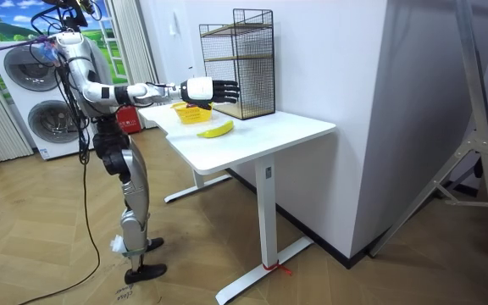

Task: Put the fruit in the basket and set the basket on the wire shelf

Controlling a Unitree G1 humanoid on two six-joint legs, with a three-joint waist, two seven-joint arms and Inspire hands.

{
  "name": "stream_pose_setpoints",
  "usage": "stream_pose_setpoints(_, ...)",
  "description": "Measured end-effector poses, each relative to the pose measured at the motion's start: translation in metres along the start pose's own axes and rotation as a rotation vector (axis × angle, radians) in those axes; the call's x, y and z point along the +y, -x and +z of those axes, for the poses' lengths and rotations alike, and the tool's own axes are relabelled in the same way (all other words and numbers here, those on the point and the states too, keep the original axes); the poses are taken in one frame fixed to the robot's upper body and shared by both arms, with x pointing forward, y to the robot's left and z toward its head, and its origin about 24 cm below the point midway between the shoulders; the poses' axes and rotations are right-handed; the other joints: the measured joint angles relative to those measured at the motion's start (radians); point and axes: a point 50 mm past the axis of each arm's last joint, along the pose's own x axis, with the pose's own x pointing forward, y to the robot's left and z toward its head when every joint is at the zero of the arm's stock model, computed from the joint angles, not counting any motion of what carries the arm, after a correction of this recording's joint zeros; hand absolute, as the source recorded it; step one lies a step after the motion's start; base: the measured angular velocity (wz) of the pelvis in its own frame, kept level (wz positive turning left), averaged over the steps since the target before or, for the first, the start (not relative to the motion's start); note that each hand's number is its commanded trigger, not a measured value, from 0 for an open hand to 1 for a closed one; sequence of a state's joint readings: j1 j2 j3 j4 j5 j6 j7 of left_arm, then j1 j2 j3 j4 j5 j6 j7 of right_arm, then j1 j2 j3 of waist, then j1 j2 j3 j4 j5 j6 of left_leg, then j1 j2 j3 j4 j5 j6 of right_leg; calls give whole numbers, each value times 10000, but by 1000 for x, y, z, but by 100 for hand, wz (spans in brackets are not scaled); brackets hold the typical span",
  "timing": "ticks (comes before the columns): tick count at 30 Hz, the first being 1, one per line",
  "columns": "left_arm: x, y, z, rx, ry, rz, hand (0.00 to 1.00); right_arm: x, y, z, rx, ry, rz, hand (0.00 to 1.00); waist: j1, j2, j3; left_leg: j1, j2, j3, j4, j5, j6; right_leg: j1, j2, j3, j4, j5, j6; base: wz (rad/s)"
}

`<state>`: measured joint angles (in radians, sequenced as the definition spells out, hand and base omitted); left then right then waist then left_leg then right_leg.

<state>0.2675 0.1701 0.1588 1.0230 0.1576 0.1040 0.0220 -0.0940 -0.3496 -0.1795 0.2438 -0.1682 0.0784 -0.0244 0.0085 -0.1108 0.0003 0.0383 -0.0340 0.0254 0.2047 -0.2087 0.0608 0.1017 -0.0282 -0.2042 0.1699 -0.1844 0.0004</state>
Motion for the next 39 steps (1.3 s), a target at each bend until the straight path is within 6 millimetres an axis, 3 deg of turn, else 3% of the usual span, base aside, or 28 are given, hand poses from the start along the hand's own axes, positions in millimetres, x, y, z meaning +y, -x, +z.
stream_pose_setpoints(13, 3, -1, 8, -175, 11, -51, 0, 8, -3, -12, 826, -78, 1250, 0, 138, -84, 40, -80, -1, -33, 14, -2, 0, -22, -18, -149, 0, 0, 0, 1)
stream_pose_setpoints(20, 4, -1, 4, 100, 66, -178, 0, 14, 0, -36, 1986, 150, 2065, 0, 234, -66, 43, -101, -1, -59, 84, -2, -1, -28, -13, -176, -8, 0, 0, 0)
stream_pose_setpoints(29, 8, 0, -9, 631, 347, -186, 0, 16, -3, -55, 2979, 505, 2662, 0, 173, -25, -21, -80, -50, -248, 175, -2, 1, 112, -48, -348, -12, 0, 0, 5)
stream_pose_setpoints(31, 8, 0, -10, 745, 318, -199, 0, 16, -2, -59, 3192, 524, 2788, 0, 175, -87, -72, -58, -62, -323, 178, -2, 1, 176, -60, -450, -16, 0, 0, 14)
stream_pose_setpoints(39, 8, 0, -19, 1228, 306, -214, 0, 16, -3, -69, 3713, 833, 3049, 0, 252, -113, -72, -111, -113, -516, 399, -8, 9, 263, -69, -562, -13, 0, 0, 7)
